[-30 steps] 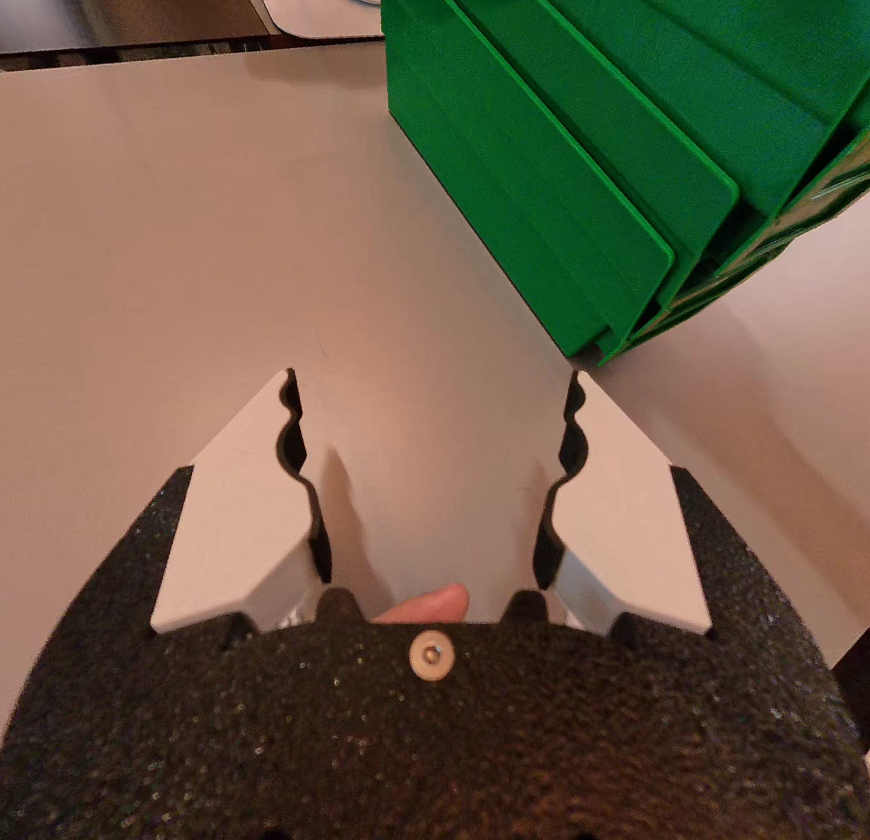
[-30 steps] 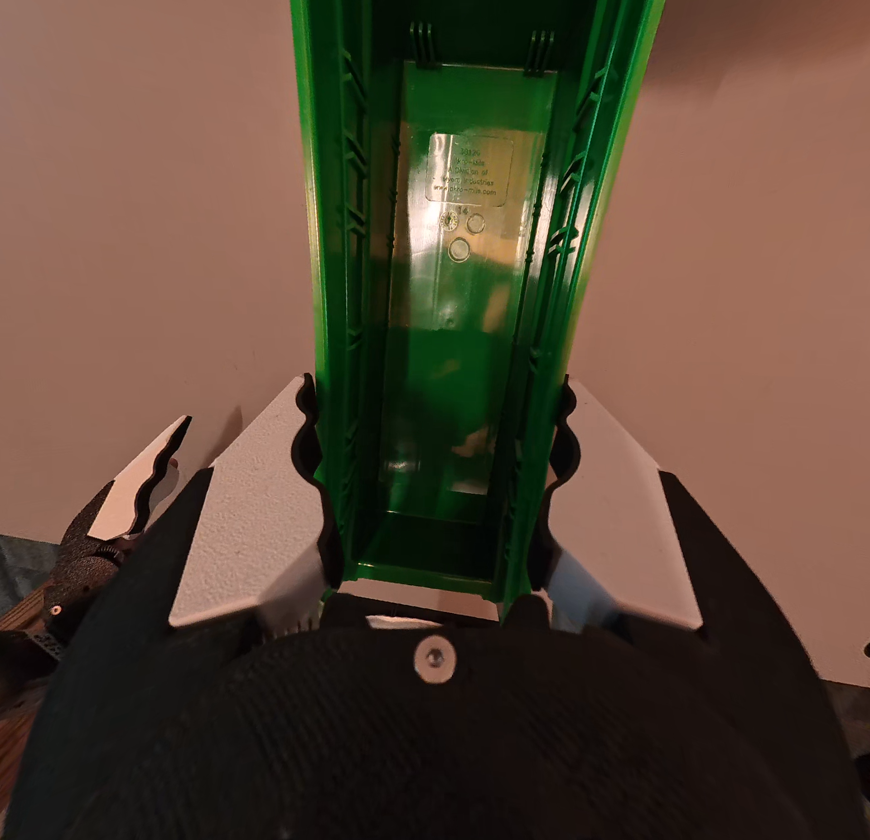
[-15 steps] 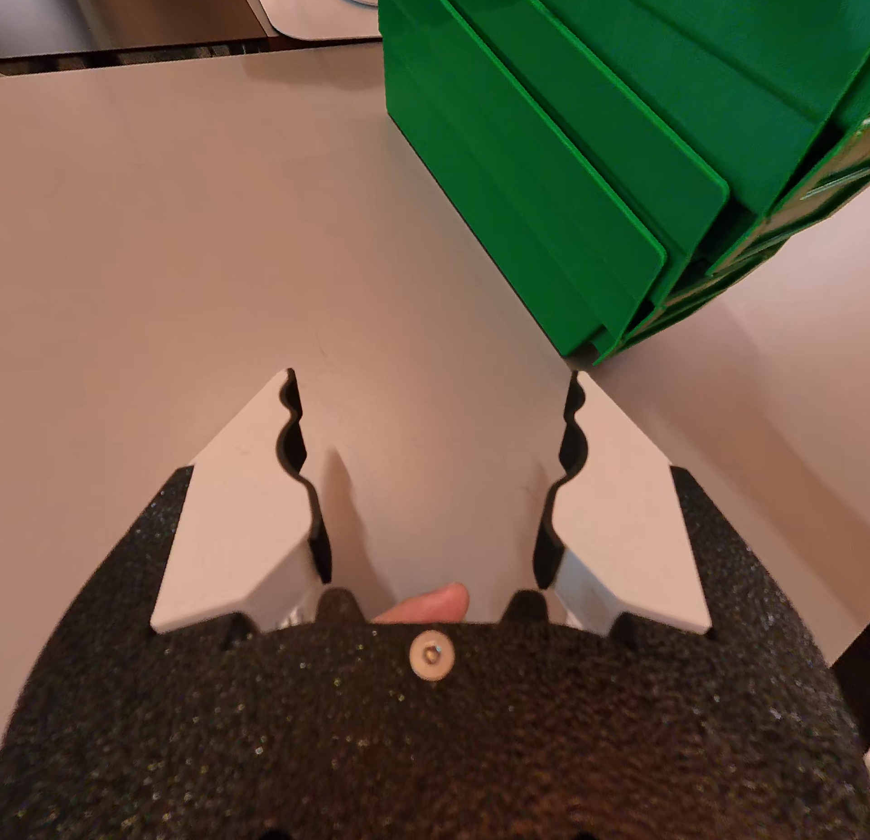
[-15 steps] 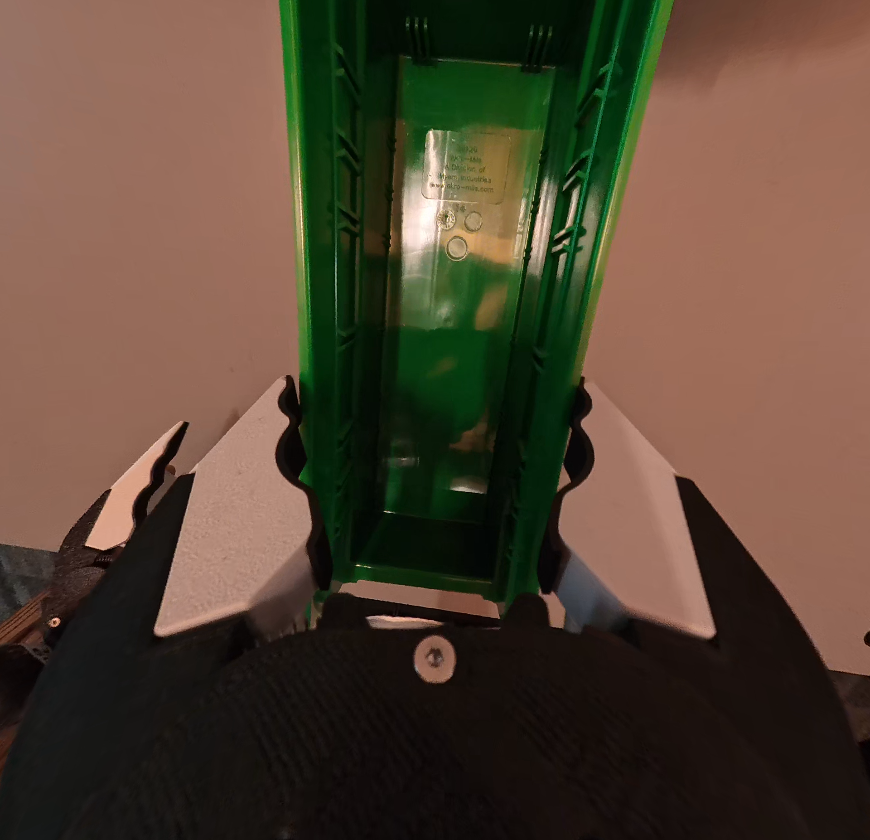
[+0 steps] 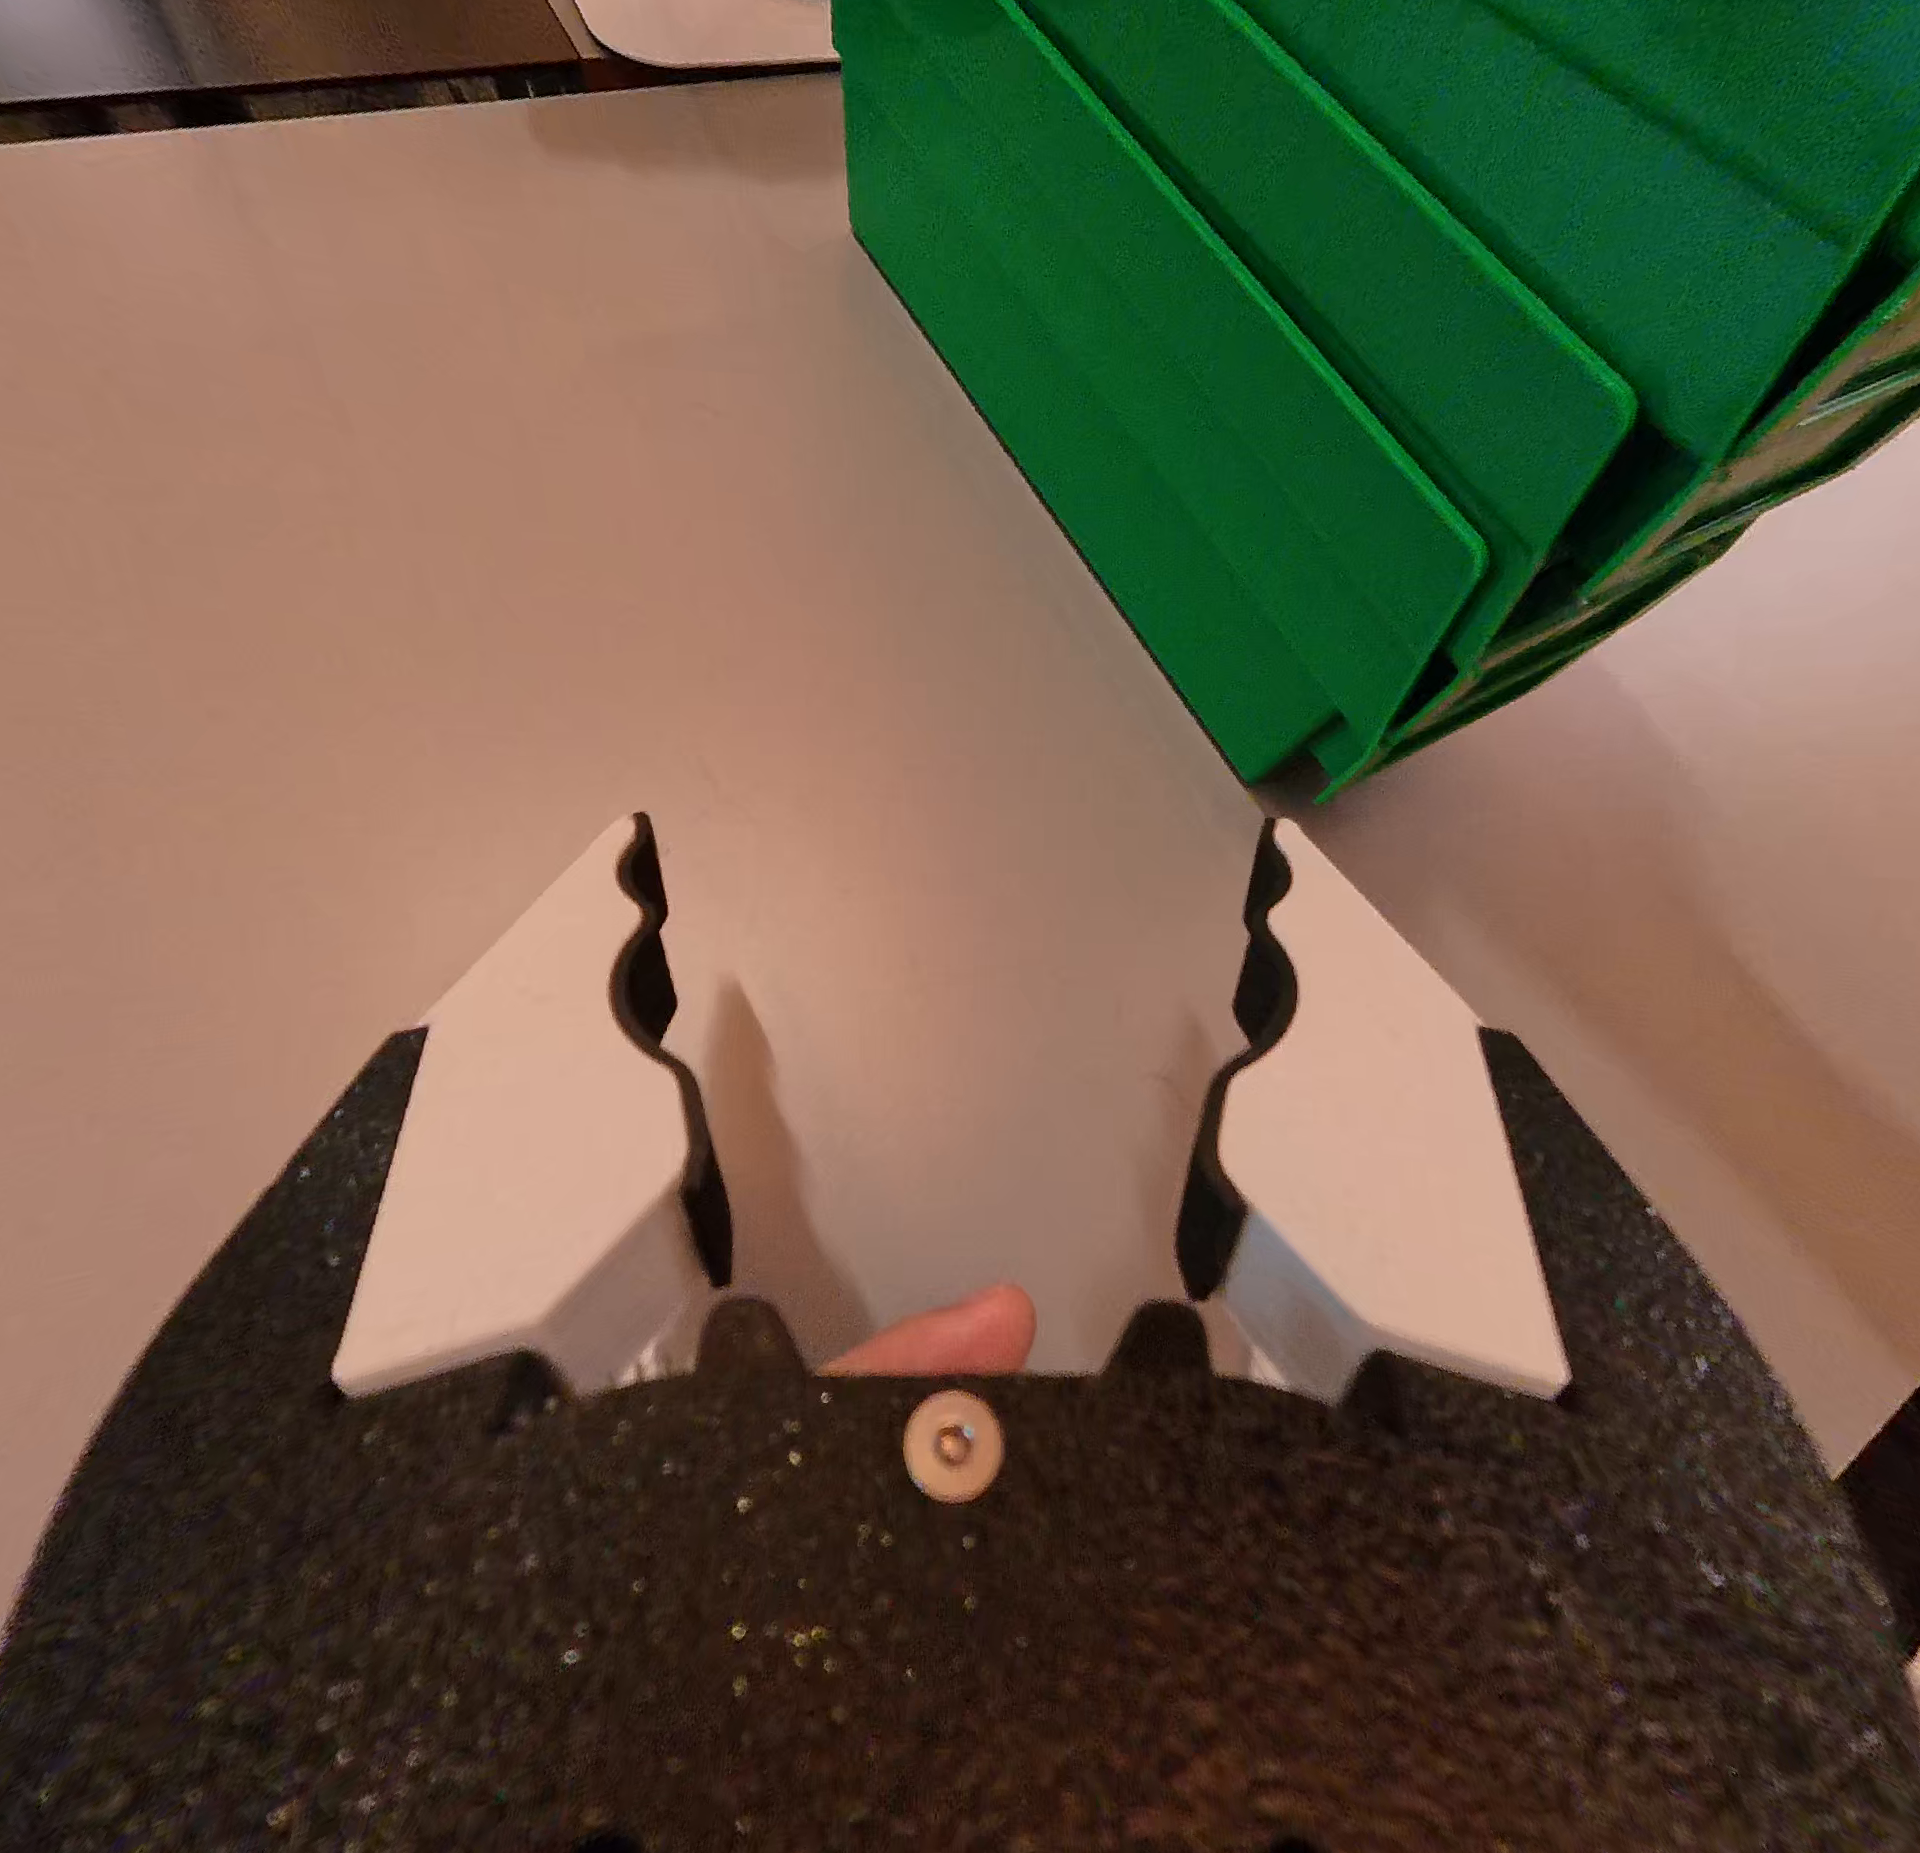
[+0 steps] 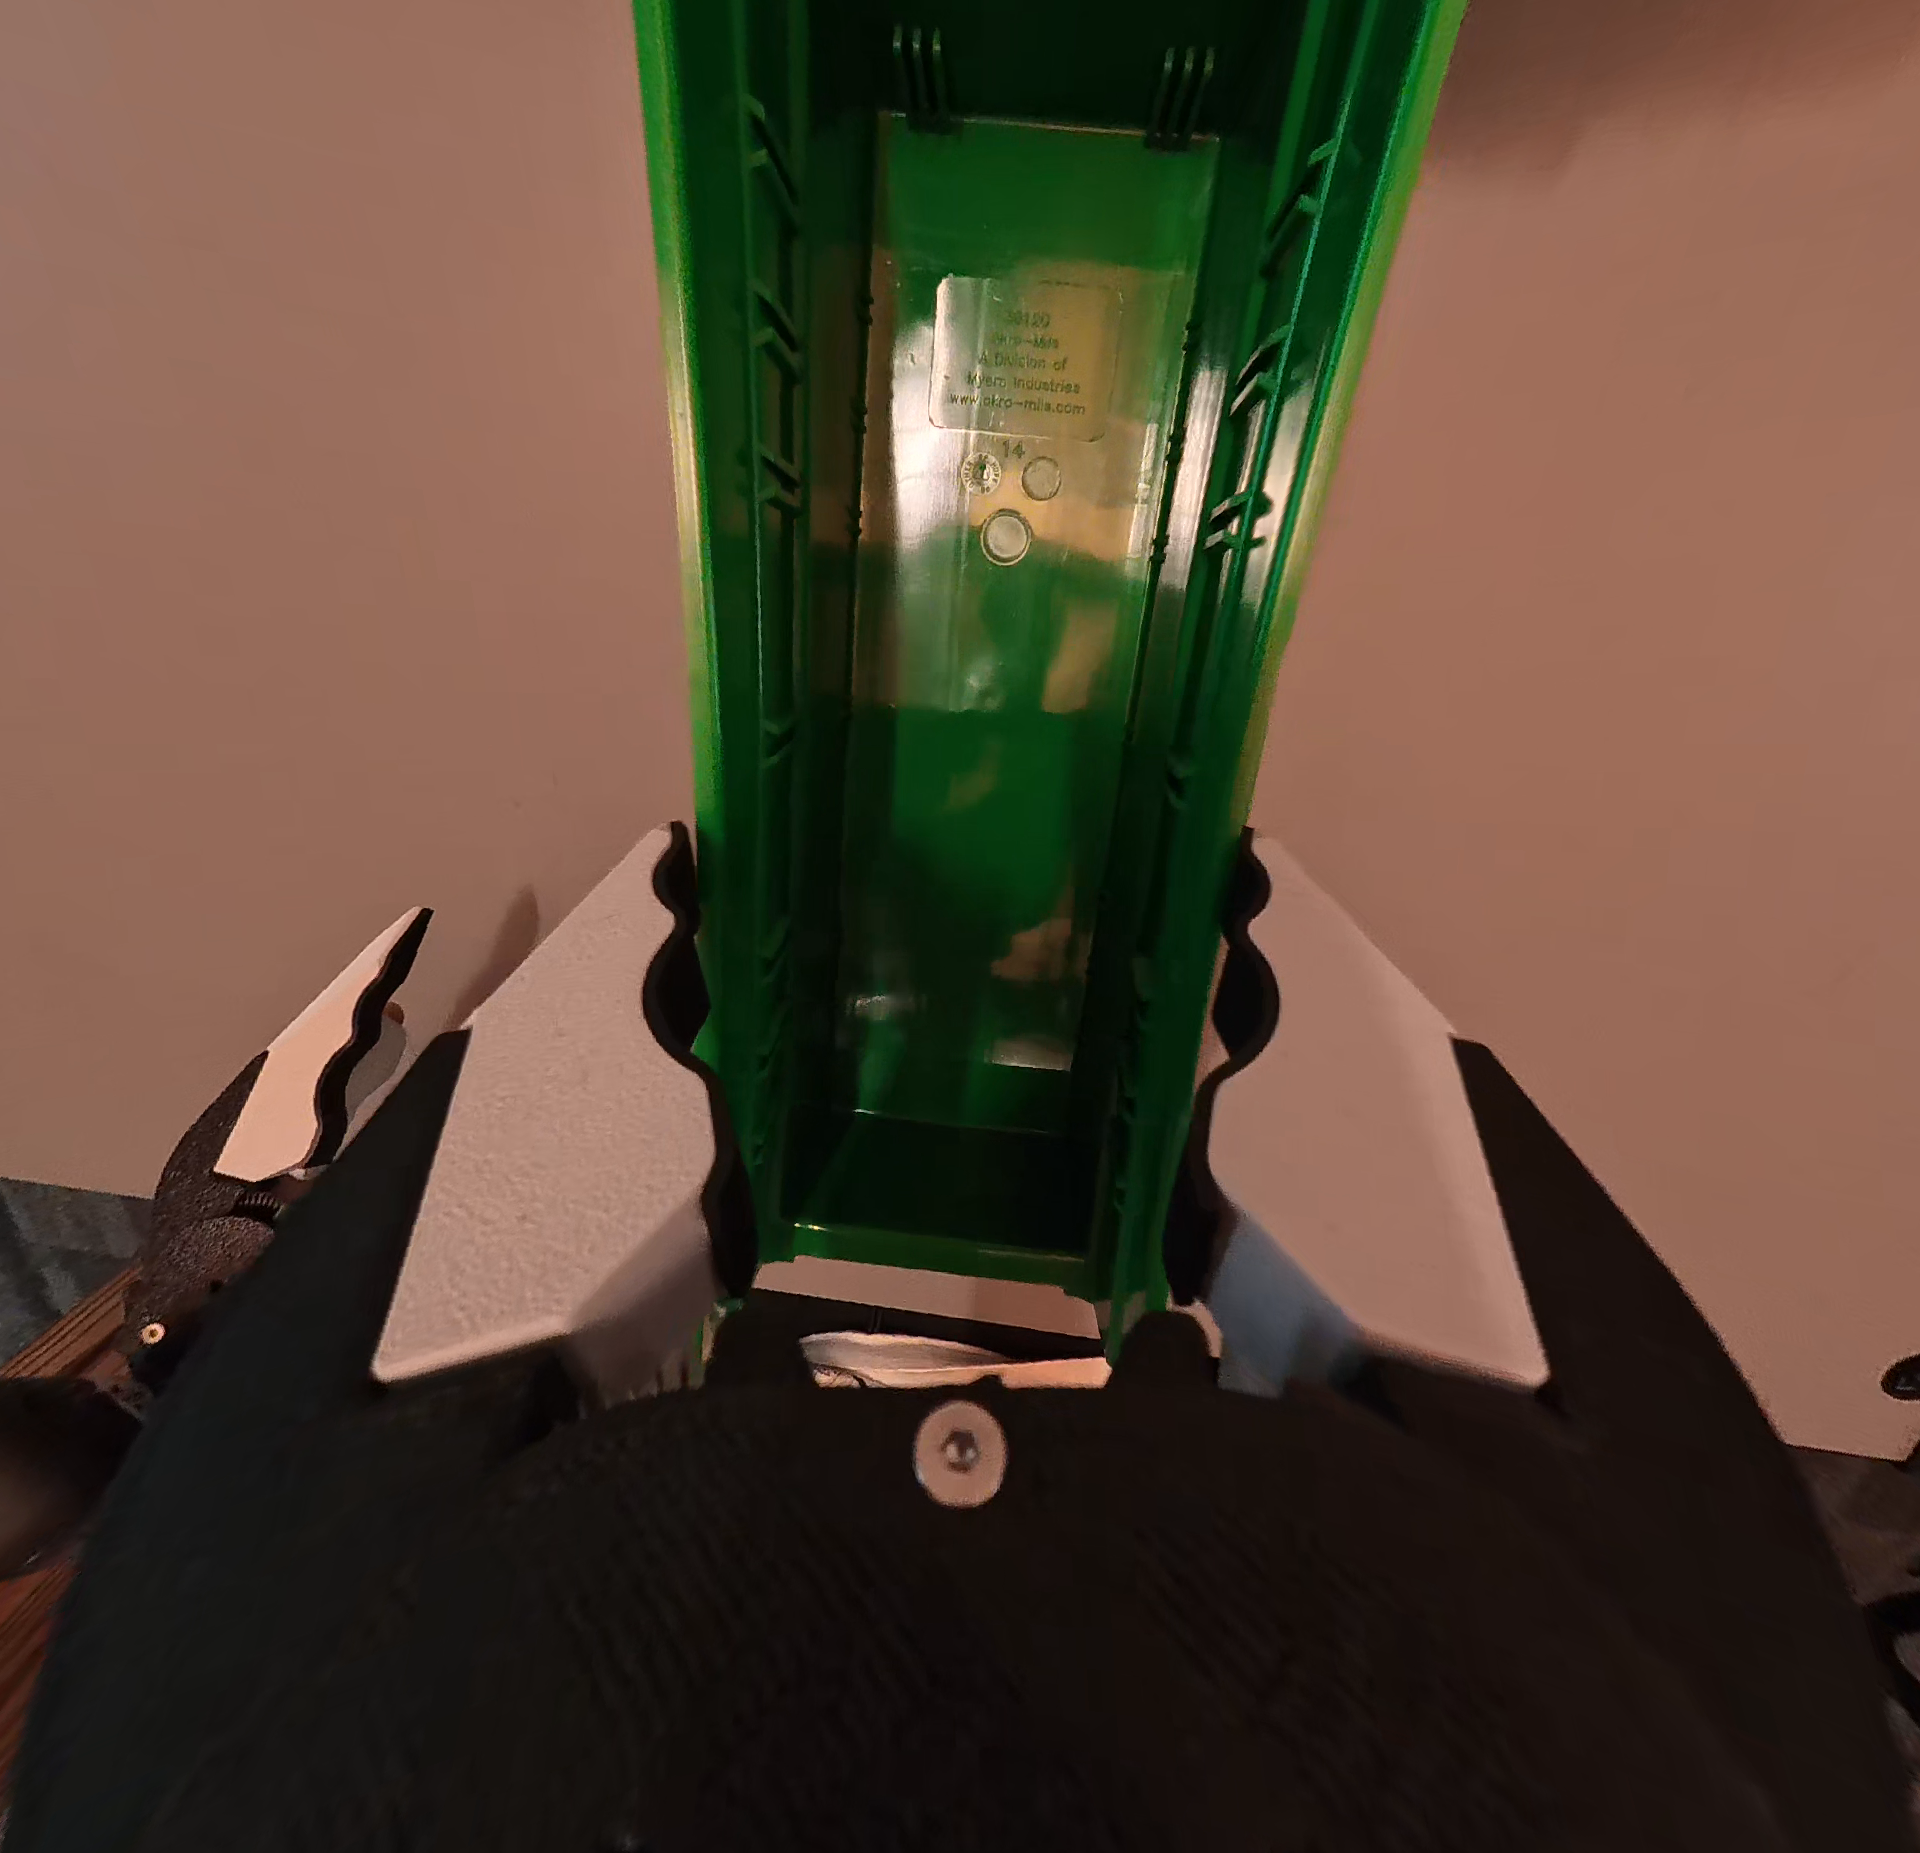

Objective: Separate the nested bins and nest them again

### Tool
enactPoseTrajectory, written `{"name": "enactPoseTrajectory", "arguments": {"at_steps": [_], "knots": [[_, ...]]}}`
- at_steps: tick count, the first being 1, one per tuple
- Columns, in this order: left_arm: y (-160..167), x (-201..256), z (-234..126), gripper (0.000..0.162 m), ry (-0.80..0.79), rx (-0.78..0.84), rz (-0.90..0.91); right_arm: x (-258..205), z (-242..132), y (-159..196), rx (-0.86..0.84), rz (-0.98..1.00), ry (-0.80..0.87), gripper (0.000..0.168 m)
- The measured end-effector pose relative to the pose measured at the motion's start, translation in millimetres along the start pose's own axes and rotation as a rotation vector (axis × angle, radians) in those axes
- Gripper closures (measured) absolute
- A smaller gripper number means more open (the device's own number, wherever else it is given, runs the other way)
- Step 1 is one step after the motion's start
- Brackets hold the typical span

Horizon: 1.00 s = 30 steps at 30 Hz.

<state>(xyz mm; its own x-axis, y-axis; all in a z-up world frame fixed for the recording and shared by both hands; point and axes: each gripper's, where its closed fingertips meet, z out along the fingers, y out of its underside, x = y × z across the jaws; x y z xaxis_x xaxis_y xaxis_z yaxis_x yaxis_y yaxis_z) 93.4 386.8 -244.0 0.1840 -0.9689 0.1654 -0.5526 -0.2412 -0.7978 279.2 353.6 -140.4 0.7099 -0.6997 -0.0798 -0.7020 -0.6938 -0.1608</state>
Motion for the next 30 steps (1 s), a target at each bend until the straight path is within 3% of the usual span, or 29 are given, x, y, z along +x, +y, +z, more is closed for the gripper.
{"name": "enactPoseTrajectory", "arguments": {"at_steps": [11, 30], "knots": [[-3, -4, -4, 0.052, -0.002, 0.016, -0.011, 0, -7, -4, 0.014, 0.007, -0.044, 0.079], [-3, 0, -3, 0.052, -0.001, 0.016, -0.001, -2, -50, -26, 0.160, 0.050, -0.144, 0.082]]}}
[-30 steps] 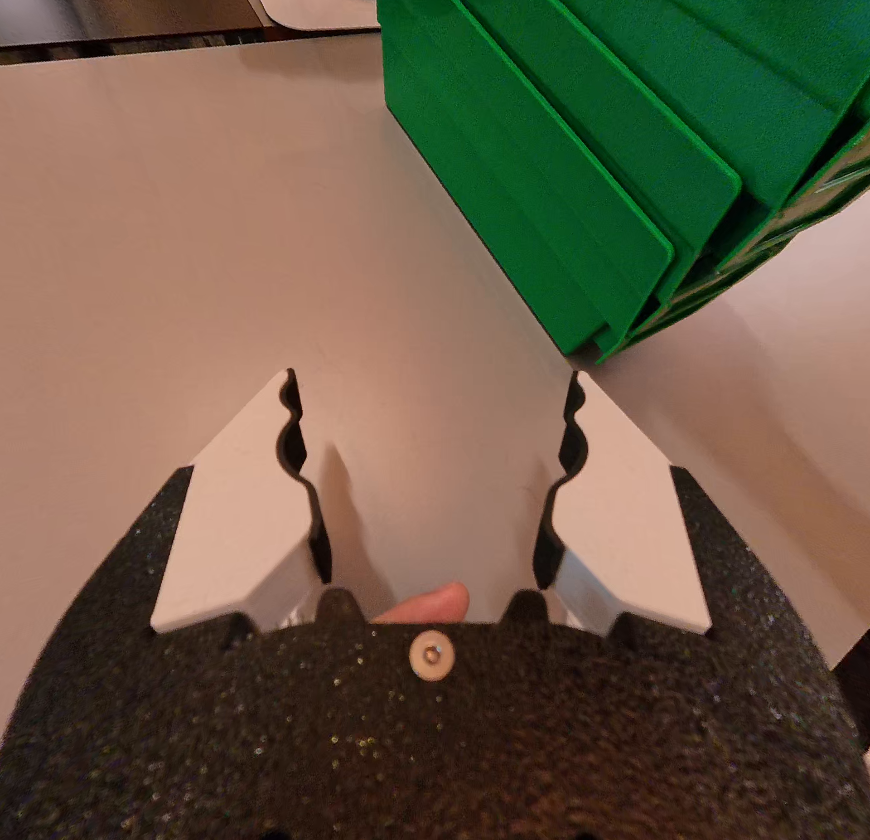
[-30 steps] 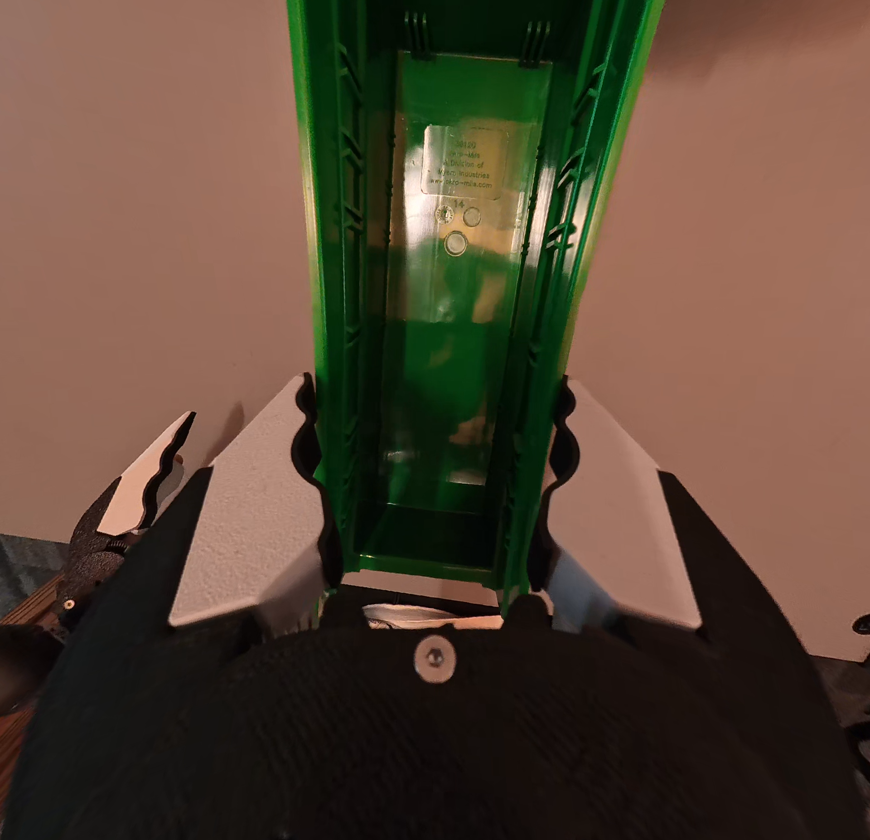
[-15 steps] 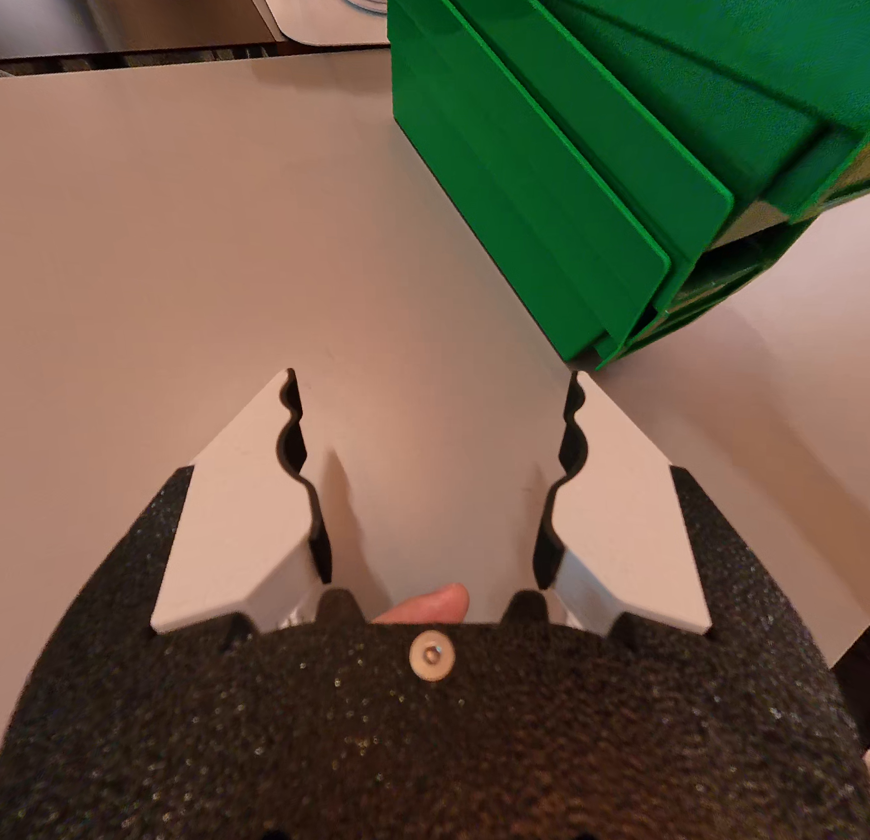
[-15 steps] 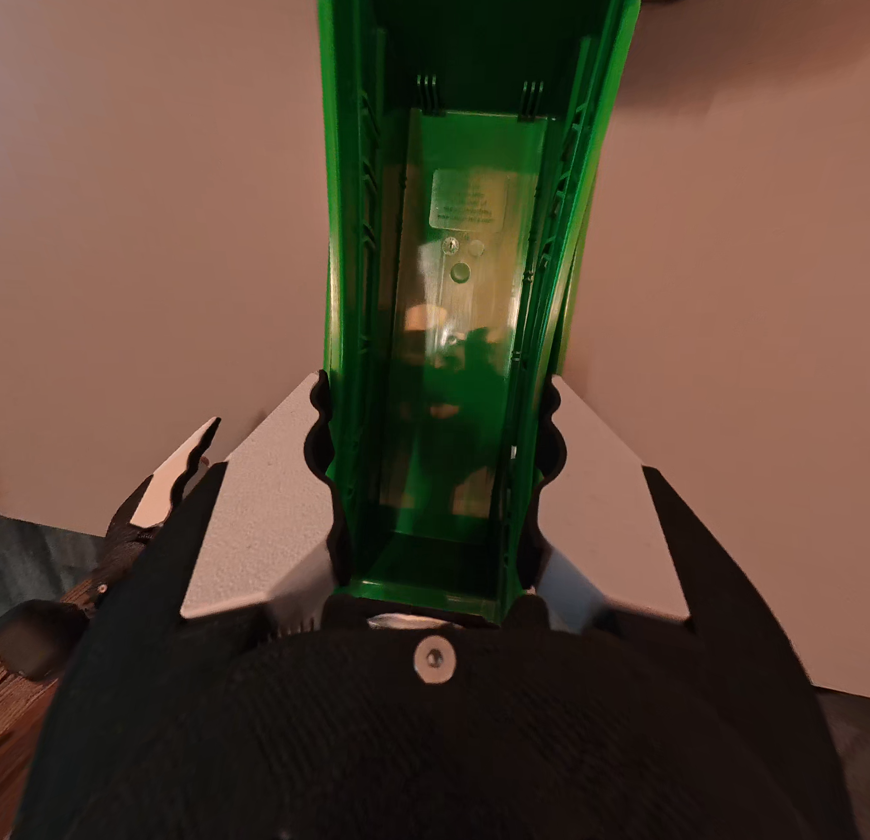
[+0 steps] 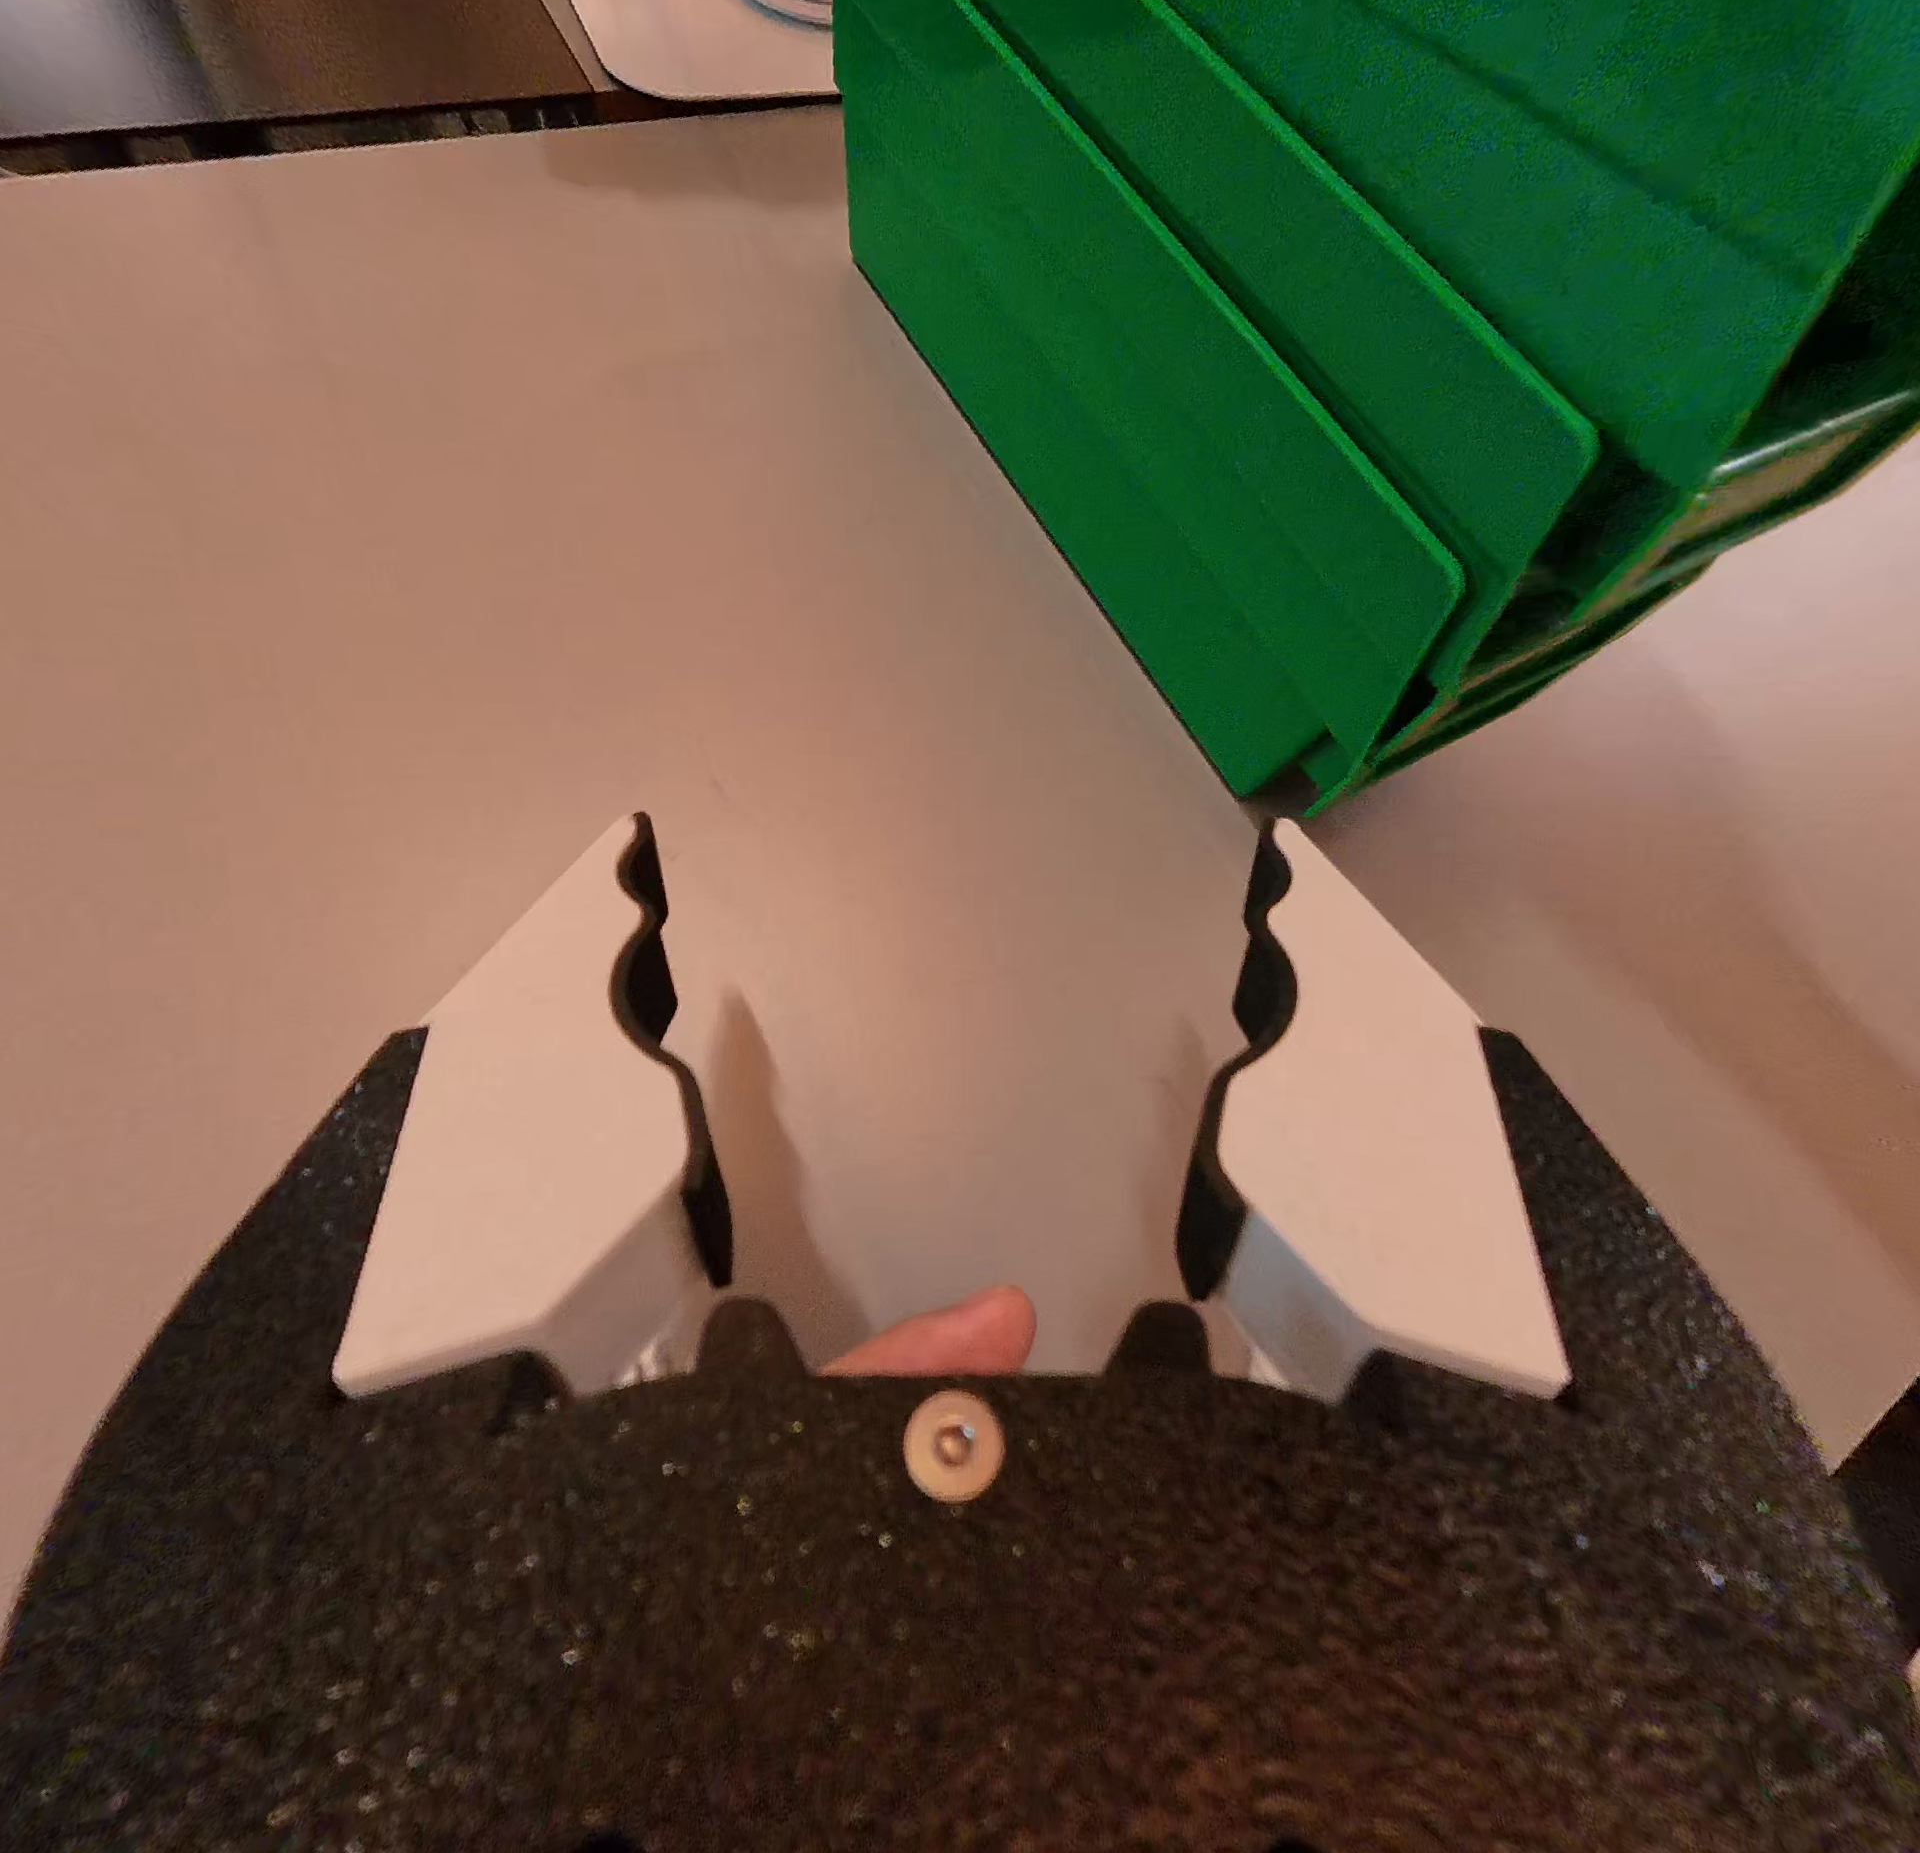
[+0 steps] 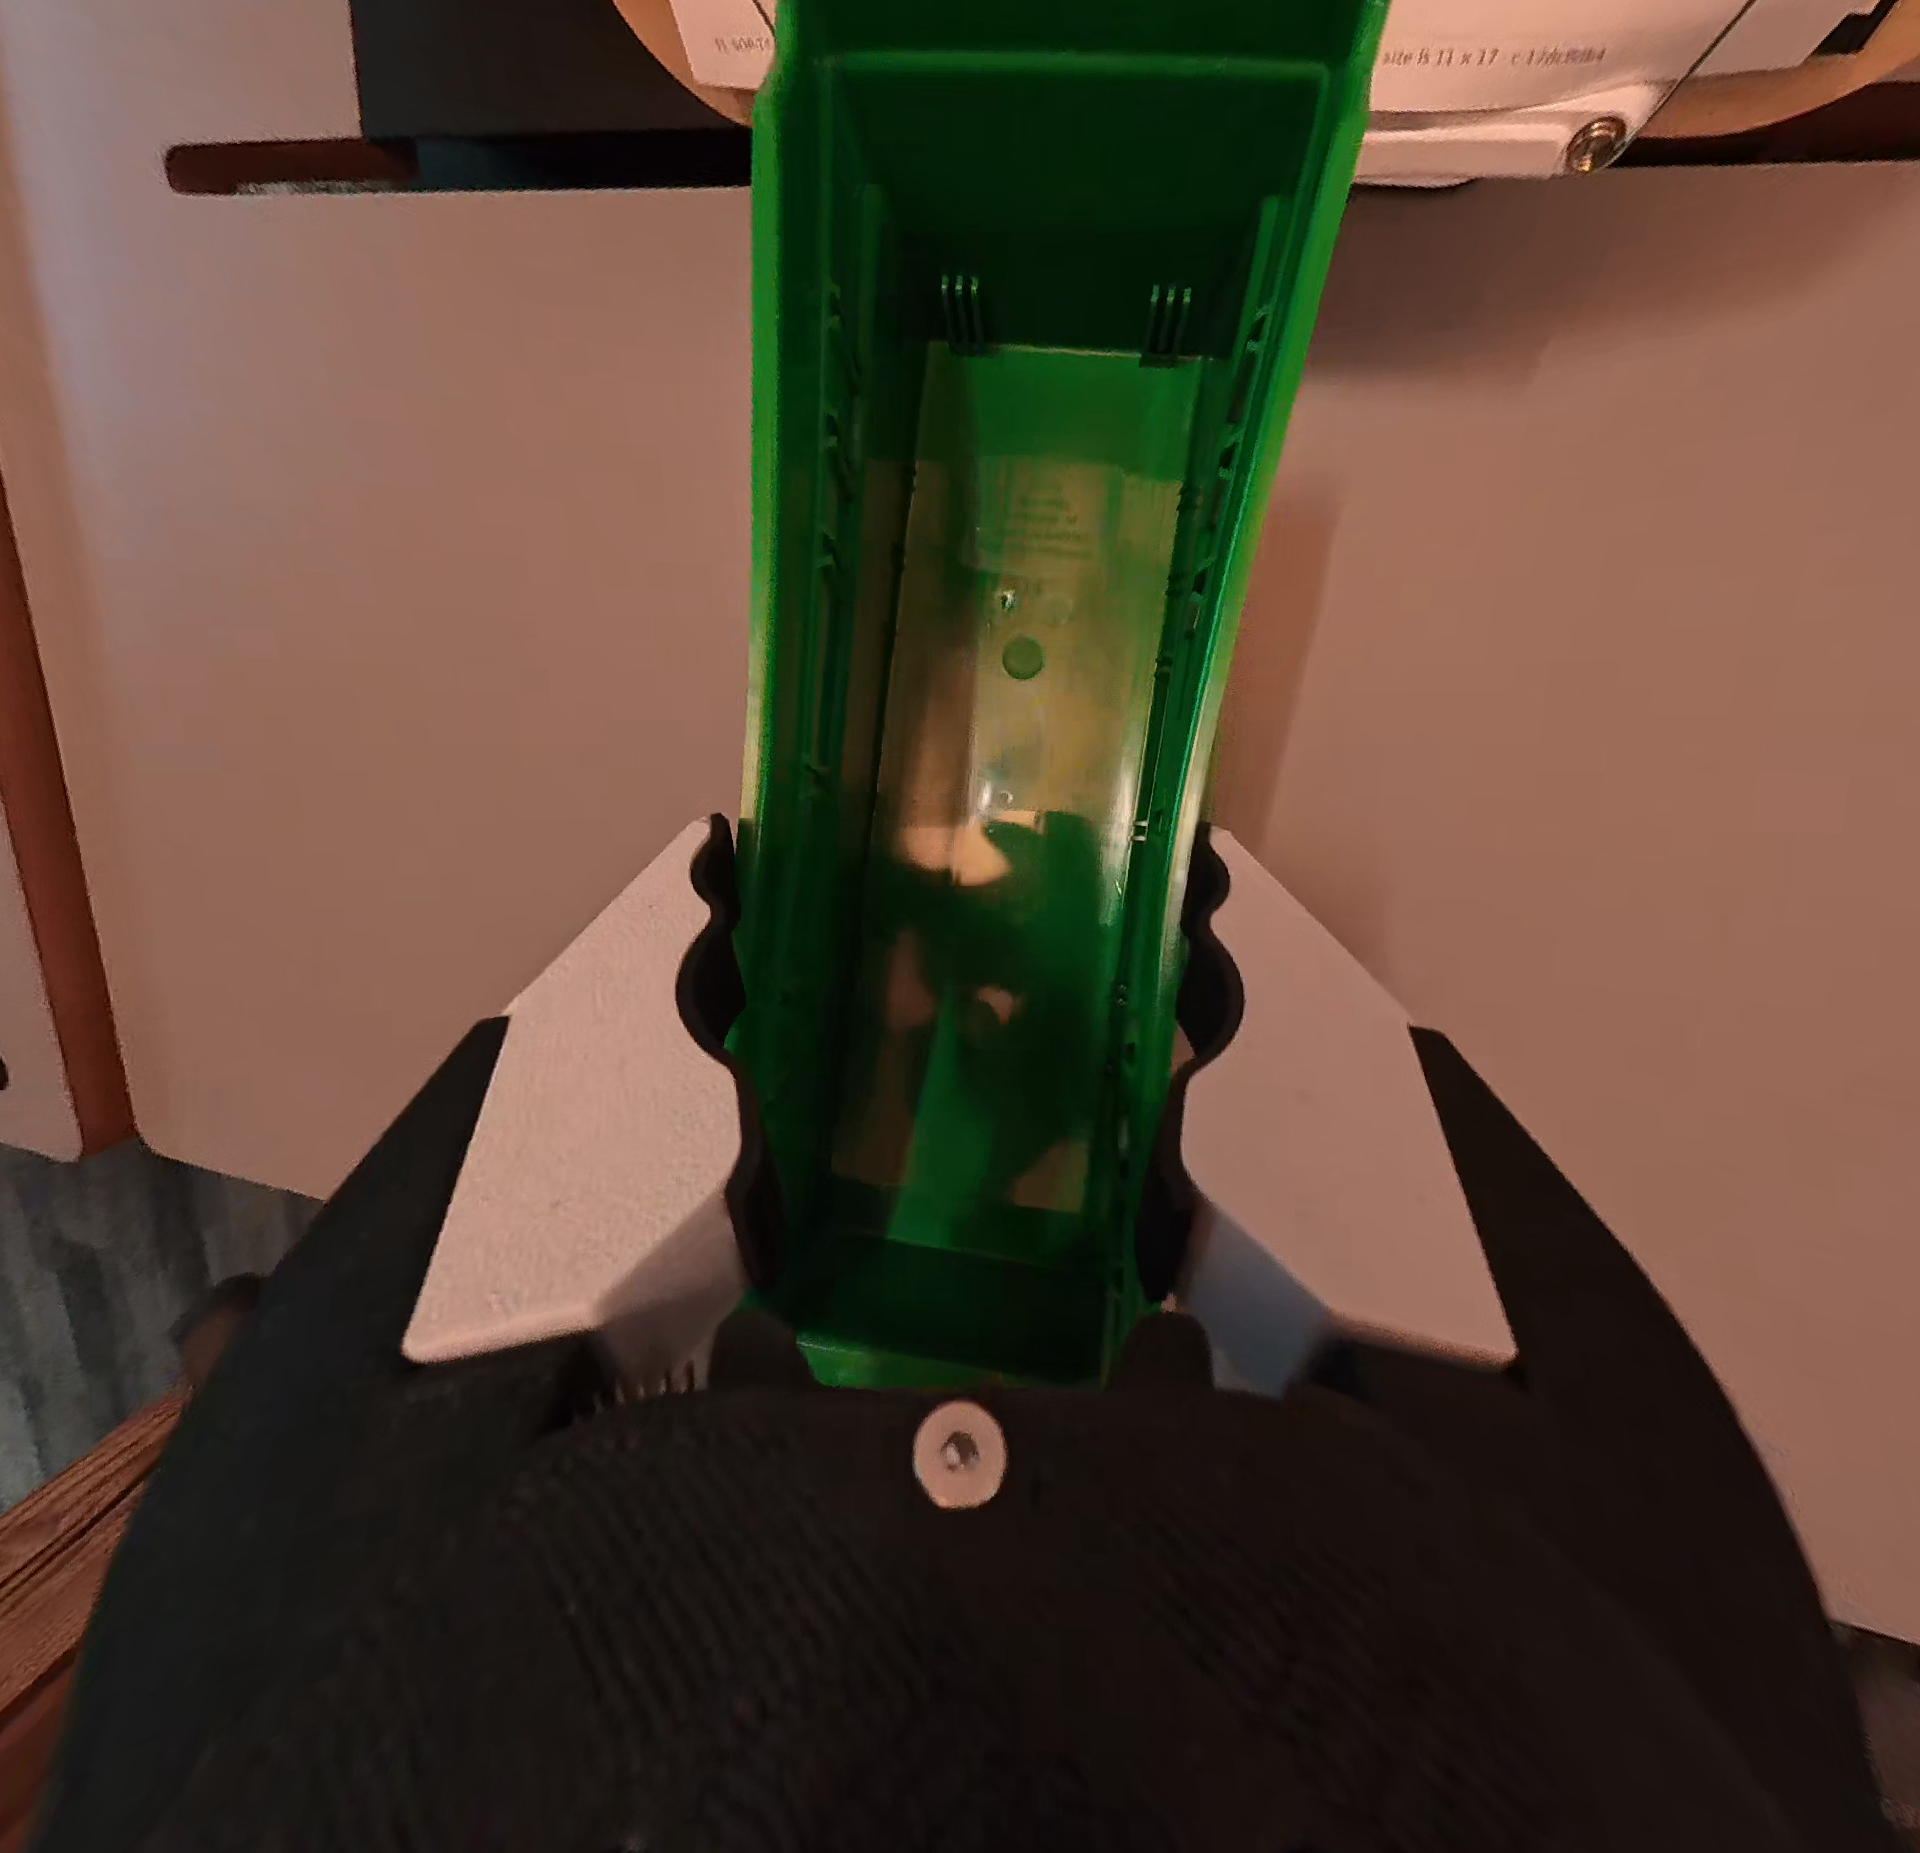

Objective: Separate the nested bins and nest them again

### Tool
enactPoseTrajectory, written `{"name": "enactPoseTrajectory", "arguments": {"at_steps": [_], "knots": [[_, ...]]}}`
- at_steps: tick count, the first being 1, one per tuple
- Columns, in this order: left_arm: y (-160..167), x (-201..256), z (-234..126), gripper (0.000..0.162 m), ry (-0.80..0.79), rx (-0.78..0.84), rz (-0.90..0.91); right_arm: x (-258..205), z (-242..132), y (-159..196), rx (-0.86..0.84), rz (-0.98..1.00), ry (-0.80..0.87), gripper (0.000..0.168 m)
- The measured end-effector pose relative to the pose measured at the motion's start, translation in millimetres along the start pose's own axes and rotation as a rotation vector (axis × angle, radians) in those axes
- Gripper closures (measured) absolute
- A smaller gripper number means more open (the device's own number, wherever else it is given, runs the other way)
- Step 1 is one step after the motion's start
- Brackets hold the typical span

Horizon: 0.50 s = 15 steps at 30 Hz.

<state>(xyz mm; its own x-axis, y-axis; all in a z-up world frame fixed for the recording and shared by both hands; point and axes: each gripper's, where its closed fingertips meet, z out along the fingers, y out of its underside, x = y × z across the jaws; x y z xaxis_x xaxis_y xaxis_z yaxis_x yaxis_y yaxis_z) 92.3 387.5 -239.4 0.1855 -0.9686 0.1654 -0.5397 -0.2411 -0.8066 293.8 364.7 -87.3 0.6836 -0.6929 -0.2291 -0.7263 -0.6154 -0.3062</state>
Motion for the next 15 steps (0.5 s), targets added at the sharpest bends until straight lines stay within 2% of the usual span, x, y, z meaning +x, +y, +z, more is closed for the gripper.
{"name": "enactPoseTrajectory", "arguments": {"at_steps": [9, 15], "knots": [[-1, 2, -1, 0.052, 0.000, 0.002, 0.007, -4, -14, -5, 0.018, -0.040, 0.011, 0.080], [1, 0, 1, 0.052, 0.000, -0.004, 0.000, -12, -39, -19, 0.056, -0.082, 0.014, 0.081]]}}
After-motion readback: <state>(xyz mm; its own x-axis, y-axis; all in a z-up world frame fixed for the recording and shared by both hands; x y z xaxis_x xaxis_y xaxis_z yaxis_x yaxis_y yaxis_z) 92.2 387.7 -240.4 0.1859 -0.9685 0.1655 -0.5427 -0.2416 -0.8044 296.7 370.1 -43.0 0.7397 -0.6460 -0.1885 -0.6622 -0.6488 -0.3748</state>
